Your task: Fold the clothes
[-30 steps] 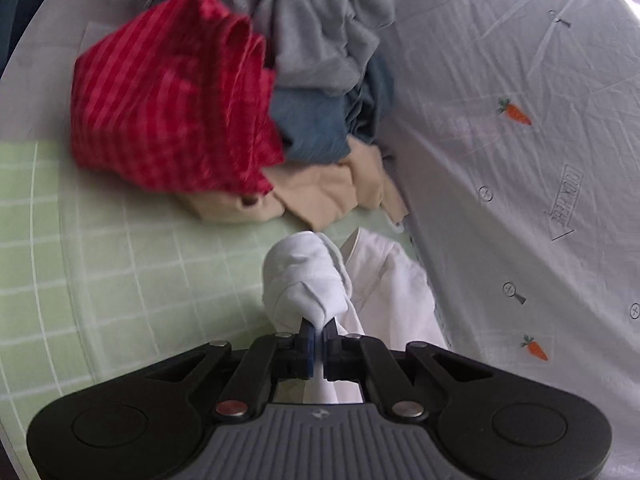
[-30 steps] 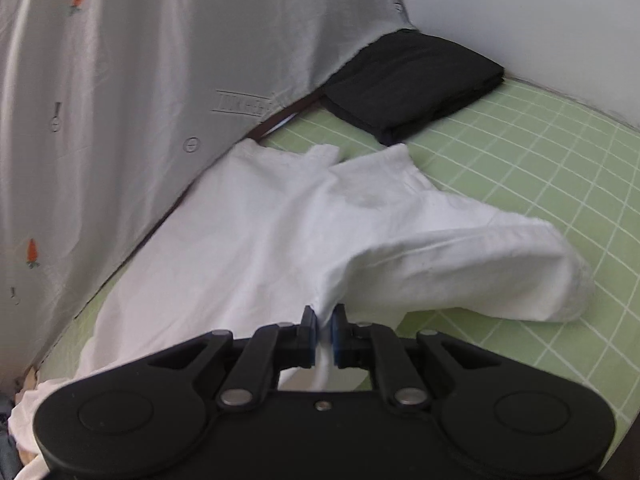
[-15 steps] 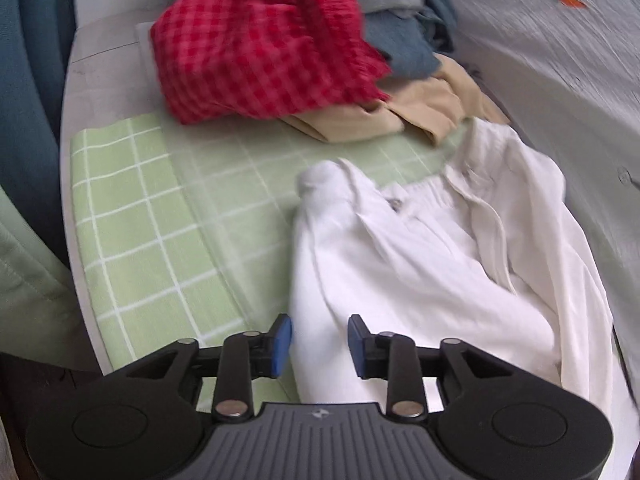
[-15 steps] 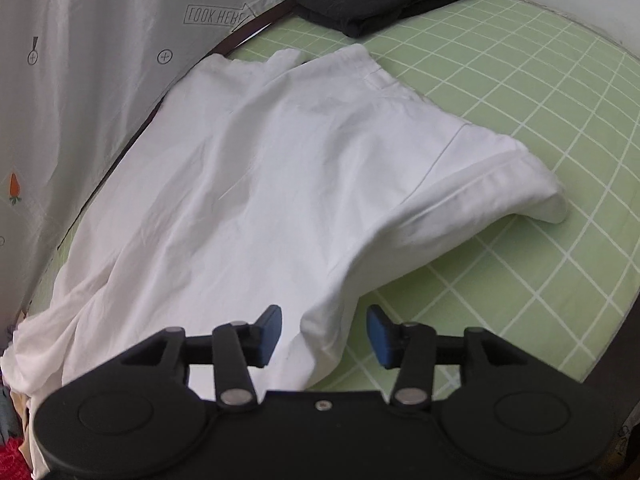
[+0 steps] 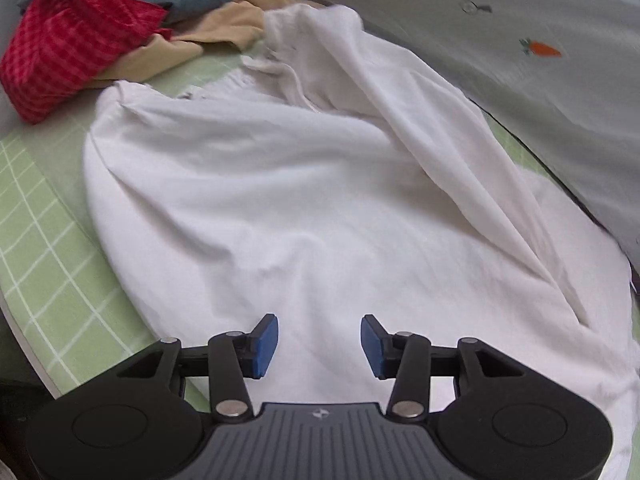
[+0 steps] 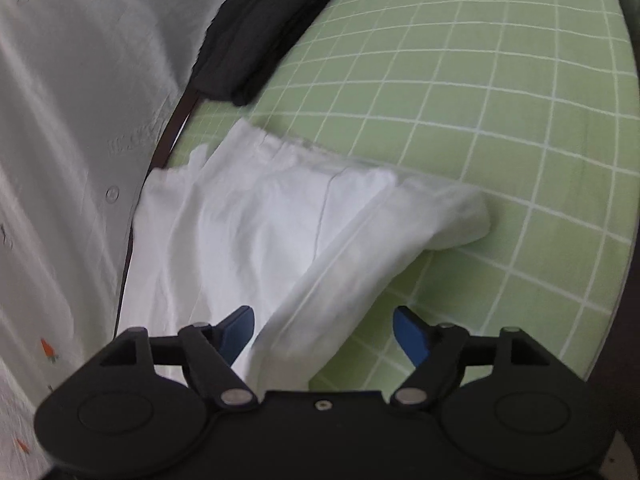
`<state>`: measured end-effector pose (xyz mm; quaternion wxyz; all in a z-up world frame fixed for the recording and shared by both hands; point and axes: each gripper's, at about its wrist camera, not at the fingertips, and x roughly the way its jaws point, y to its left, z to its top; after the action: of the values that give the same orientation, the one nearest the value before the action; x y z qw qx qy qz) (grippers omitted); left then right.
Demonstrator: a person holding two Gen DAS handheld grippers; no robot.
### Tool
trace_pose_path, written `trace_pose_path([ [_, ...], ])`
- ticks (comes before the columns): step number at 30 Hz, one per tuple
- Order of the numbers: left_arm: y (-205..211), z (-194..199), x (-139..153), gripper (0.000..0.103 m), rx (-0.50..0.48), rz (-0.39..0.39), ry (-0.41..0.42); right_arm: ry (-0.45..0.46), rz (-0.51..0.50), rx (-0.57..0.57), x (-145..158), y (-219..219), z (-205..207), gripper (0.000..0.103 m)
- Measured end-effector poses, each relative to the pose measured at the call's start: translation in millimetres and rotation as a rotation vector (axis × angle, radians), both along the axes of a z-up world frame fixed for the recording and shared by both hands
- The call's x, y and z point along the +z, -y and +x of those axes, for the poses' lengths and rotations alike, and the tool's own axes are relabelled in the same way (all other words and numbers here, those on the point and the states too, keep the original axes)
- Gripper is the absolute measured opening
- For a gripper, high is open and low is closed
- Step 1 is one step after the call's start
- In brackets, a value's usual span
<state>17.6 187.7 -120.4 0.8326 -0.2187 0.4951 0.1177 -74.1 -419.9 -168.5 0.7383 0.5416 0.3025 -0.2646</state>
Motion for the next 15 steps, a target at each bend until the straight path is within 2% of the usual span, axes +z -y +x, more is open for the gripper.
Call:
trace_pose_path([
  [4,40.1,-10.6,-4.3,0.047,-0.060,-0.014,-0.019,0.006,-0.019,-0.005,-0.7,23.3,1.7,0.077],
  [5,49.5,-13.8,-4.4,0.047,-0.076,-0.004,-0.022,-0.002,-0.031,-0.007,-1.6,29.3,3.7,0.070],
  [6,56.1,-16.9,-4.2,0.047,-0.084,0.003,-0.023,-0.010,-0.042,-0.007,-3.0,35.5,5.7,0.053],
  [7,61.8,-20.0,-3.9,0.047,-0.089,0.010,-0.023,-0.015,-0.053,-0.003,-3.3,41.4,8.0,0.030],
  [8,64.9,-23.3,-3.5,0.047,-0.083,0.011,-0.023,-0.012,-0.075,0.006,-0.4,46.8,9.3,0.022],
  [9,66.0,-26.8,-2.5,0.047,-0.070,0.007,-0.020,0.010,-0.117,0.017,7.7,50.4,9.0,0.004],
  [11,66.5,-33.7,-1.3,0.047,-0.026,-0.002,-0.017,0.085,-0.272,0.077,36.6,46.4,6.0,0.003],
  [13,66.3,-39.9,-1.3,0.047,0.010,-0.004,-0.020,0.123,-0.503,0.188,68.5,33.2,3.3,0.003],
  [14,66.1,-43.5,-1.1,0.047,0.024,-0.002,-0.021,0.131,-0.596,0.236,80.1,28.1,2.3,0.003],
  [15,65.8,-47.1,-0.9,0.047,0.034,0.000,-0.021,0.109,-0.632,0.265,80.8,27.0,2.4,0.004],
])
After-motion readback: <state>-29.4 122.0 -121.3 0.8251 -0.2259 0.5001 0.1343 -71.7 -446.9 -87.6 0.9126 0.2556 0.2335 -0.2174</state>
